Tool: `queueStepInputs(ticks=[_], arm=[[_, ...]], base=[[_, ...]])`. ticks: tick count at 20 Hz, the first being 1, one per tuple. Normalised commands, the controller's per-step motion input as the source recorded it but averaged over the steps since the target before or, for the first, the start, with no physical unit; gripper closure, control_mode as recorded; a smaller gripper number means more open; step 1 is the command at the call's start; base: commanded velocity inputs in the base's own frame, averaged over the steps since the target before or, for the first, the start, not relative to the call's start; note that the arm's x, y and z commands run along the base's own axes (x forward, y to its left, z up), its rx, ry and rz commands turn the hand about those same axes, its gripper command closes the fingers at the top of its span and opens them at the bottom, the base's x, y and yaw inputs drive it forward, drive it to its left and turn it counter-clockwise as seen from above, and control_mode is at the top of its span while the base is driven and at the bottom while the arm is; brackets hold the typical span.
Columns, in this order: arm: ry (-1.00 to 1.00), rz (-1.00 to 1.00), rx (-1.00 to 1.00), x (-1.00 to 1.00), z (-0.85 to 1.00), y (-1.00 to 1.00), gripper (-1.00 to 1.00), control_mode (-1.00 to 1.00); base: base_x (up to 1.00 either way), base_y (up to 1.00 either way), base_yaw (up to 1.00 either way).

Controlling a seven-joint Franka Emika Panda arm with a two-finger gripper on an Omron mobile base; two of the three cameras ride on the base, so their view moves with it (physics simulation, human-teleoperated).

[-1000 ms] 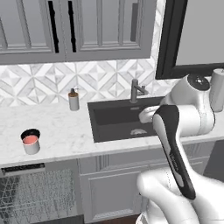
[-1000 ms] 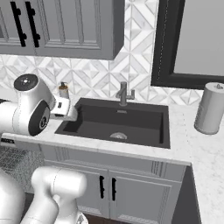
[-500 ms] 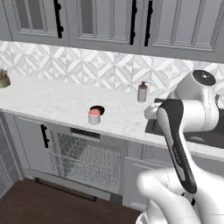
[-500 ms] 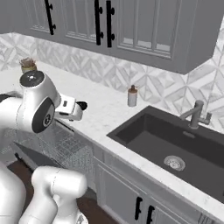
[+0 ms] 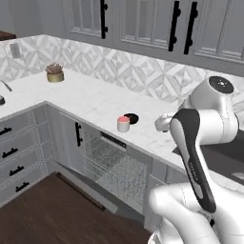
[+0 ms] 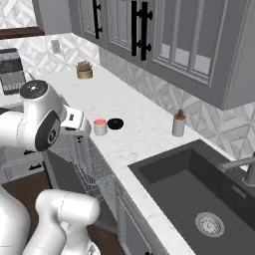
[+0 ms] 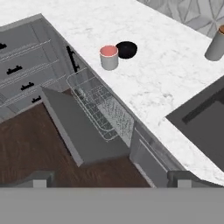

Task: Pick up the cup and bowl from the counter, place them in the dishwasher, and close the dishwasher door.

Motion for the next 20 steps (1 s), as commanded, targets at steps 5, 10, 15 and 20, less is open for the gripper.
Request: queueStepInputs(ticks=[5,10,15,20], arm=[[0.0,0.0,0.0,0.0,0.0,0.0,-1.0,1.0],[0.0,0.0,0.0,0.0,0.0,0.0,-1.0,1.0],[0.0,0.0,0.0,0.0,0.0,0.0,-1.0,1.0],[0.0,0.0,0.0,0.0,0.0,0.0,-1.0,1.0]], base=[[0.71,-0.05,0.41],[0.2,-0.27,0.45],[0.38,-0.18,0.41],[0.35,-0.27,0.22]])
